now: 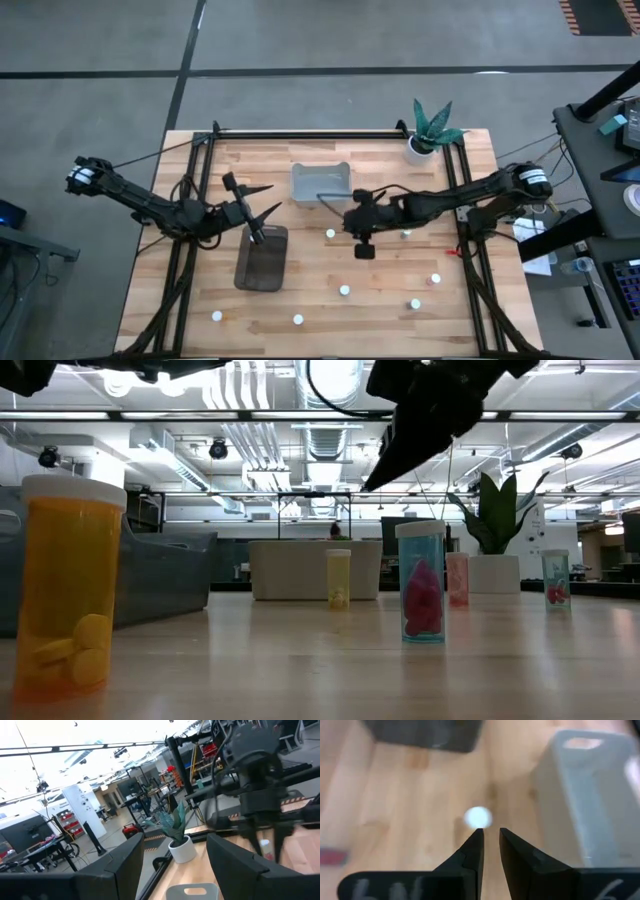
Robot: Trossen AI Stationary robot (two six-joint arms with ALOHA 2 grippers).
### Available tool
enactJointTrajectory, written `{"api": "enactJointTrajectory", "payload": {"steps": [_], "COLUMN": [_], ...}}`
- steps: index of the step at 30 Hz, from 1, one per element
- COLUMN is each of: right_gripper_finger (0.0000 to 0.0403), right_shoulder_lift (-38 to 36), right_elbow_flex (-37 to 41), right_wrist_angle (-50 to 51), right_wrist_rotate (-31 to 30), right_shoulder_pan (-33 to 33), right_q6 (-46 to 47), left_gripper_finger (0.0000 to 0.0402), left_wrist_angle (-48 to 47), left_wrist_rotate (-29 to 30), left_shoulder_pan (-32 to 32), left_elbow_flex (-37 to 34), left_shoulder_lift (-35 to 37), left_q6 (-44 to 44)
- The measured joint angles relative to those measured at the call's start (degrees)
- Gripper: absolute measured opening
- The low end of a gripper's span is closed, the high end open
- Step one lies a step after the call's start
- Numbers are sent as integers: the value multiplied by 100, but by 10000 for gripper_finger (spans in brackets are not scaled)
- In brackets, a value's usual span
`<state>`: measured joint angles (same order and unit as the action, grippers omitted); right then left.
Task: Pick and place medicine bottles into bin by pill shape (circle, oval)
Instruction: Put the top blue capsule bottle into the gray bin
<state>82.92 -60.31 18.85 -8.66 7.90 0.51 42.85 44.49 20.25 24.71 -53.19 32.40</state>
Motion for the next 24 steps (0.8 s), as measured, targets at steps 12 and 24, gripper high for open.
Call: {"api": "enactJointTrajectory", "payload": {"steps": [12, 24], "right_gripper_finger": [52, 52], "right_shoulder_lift": [758, 1269], "right_elbow_flex": [-1518, -1870], "right_wrist_angle": [1669, 1648], "right_wrist_rotate": [159, 116], "right_shoulder_pan": [1150, 1895], "right_q6": [351, 1047], "left_gripper_finger": [200, 200], "left_wrist_angle": [-13, 10], "left_wrist_rotate": [0, -2], "left_shoulder_pan": [0, 7], "left_elbow_flex": [-4, -7], "left_shoulder_lift": [-11, -13], "left_q6": [4, -44]}}
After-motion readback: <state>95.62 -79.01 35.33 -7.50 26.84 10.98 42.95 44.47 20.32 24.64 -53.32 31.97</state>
